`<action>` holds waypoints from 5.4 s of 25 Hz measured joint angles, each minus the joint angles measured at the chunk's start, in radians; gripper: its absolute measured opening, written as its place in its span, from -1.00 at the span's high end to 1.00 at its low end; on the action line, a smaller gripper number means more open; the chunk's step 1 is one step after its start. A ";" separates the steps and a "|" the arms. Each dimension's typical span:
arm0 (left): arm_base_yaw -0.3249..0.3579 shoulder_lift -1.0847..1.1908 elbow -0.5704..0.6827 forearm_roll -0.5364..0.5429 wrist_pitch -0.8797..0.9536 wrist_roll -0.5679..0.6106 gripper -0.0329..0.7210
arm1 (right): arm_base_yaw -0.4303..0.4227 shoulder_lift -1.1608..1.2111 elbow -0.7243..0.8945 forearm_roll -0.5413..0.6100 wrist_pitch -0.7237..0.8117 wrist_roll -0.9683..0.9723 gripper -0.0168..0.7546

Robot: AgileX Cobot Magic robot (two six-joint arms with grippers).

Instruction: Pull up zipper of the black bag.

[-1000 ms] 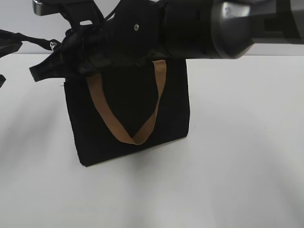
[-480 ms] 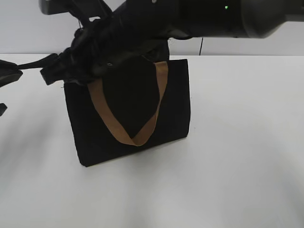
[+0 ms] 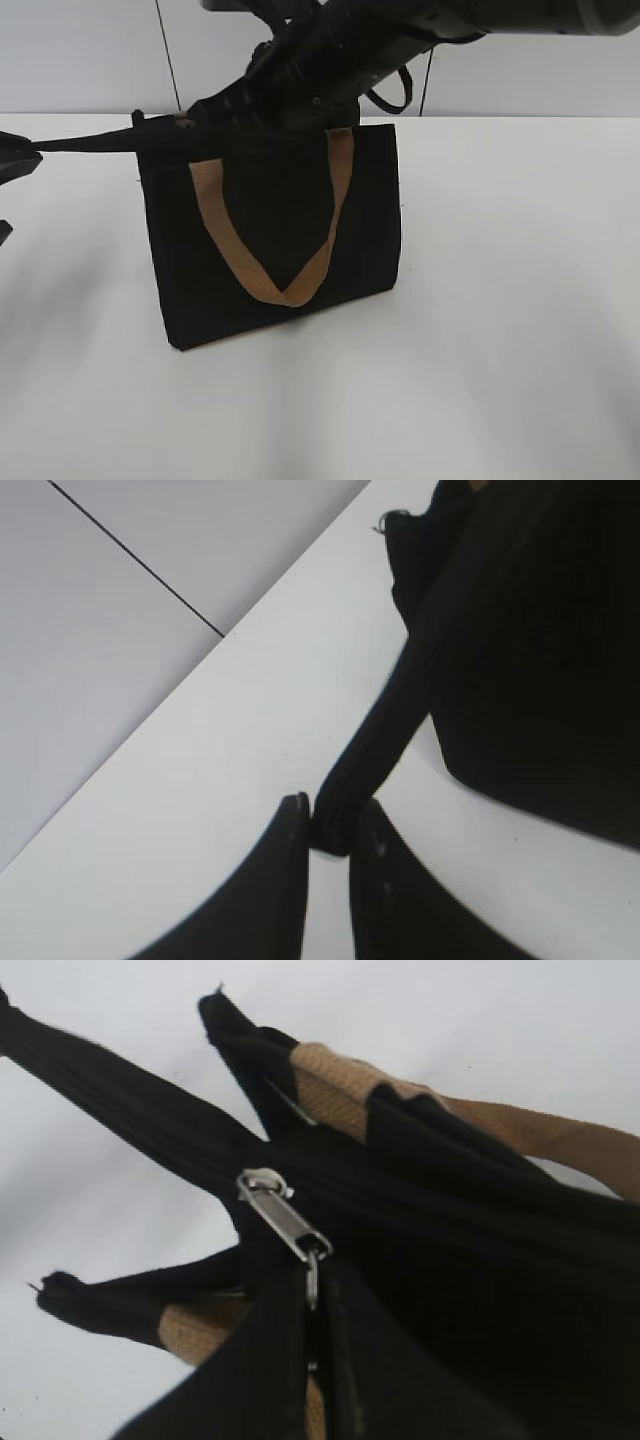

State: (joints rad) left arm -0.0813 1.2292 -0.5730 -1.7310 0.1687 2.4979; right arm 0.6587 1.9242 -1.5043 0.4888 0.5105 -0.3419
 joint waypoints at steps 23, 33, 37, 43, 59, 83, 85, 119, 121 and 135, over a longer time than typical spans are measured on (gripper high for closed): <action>-0.001 0.000 0.000 0.000 -0.028 -0.001 0.72 | -0.271 -0.062 0.000 -0.103 0.166 -0.049 1.00; -0.005 0.000 0.000 -0.001 0.025 -0.001 0.72 | -0.311 -0.062 0.000 -0.083 0.202 -0.070 0.98; 0.004 0.000 0.000 -0.001 0.038 -0.001 0.60 | -0.336 -0.066 0.000 -0.095 0.195 -0.156 0.52; 0.007 0.000 0.000 -0.001 0.143 -0.059 -0.38 | -0.344 -0.096 0.000 -0.057 0.223 -0.203 -0.21; 0.010 0.001 -0.086 0.530 0.437 -0.910 -0.62 | -0.349 -0.262 0.000 -0.216 0.374 -0.283 -0.27; 0.014 0.104 -0.726 1.705 0.859 -2.498 -0.48 | -0.560 -0.466 0.000 -0.382 0.663 0.105 -0.27; 0.014 0.104 -0.736 1.775 0.912 -2.529 -0.47 | -0.582 -0.482 0.000 -0.382 0.688 0.105 -0.27; 0.012 -0.732 -0.008 1.664 0.881 -2.424 -0.47 | -0.649 -1.362 0.977 -0.276 0.608 0.053 -0.27; 0.012 -0.767 0.015 1.662 0.895 -2.424 -0.47 | -0.649 -1.433 1.002 -0.275 0.622 0.053 -0.27; 0.012 -1.061 0.020 1.655 0.894 -2.424 -0.47 | -0.649 -1.845 1.033 -0.260 0.596 0.078 -0.27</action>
State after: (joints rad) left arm -0.0697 0.1681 -0.5527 -0.0762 1.0632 0.0744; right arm 0.0093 0.0792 -0.4715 0.2283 1.1069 -0.2638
